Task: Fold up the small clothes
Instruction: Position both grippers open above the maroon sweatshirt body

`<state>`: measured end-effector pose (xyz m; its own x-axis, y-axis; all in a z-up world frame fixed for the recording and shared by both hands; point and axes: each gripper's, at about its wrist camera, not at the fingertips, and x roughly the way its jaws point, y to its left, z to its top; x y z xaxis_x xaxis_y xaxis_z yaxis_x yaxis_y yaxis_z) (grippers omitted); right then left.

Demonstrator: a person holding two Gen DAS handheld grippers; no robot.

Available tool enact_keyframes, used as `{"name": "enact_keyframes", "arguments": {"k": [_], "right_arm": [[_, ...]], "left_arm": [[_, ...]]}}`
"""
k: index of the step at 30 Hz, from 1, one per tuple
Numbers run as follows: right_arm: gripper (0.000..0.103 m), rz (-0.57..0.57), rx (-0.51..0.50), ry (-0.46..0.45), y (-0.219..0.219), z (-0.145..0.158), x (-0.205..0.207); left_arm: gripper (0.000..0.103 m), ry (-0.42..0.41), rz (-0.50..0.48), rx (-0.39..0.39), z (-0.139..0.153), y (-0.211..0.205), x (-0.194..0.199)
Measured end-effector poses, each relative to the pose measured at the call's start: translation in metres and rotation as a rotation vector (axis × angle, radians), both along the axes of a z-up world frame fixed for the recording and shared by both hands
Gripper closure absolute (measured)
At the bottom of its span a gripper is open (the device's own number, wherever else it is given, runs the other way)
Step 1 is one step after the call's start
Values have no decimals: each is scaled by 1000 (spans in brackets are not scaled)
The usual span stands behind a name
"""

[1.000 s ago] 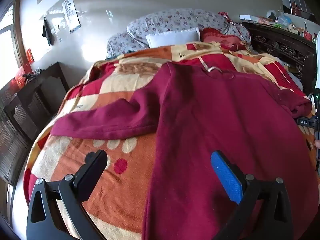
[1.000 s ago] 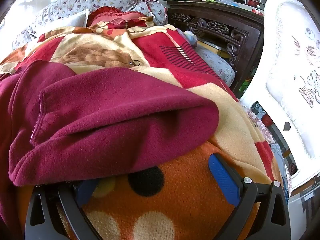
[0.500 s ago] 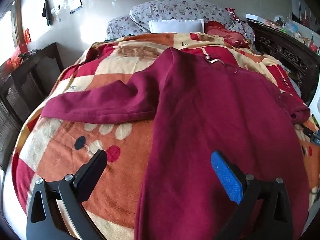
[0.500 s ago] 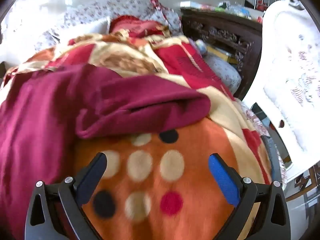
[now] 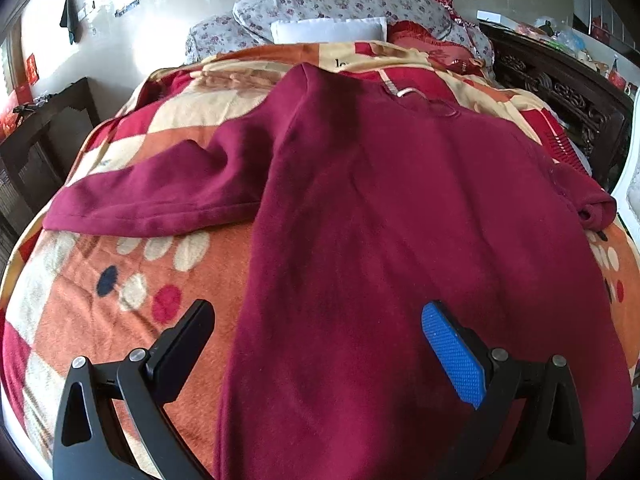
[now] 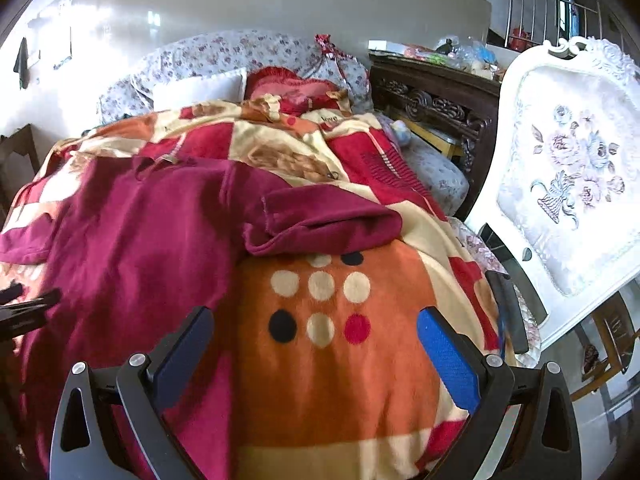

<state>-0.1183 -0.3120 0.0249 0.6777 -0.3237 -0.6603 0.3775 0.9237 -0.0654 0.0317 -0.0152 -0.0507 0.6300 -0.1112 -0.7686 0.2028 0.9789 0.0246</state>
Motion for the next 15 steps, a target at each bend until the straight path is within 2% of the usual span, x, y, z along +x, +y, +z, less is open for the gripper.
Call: {"name": "enact_keyframes", "arguments": {"k": [7,11,15], "right_arm": [[0,81,52,-31,17,29,-24],[0,165,59,-29,26,59,-40],[0,185,77,-71,30,86,-54]], "left_arm": [[0,52,8,23,-23,-2,8],[0,83,14,-22,-29,4,12],[0,92,20,-54,-33,7,12]]}}
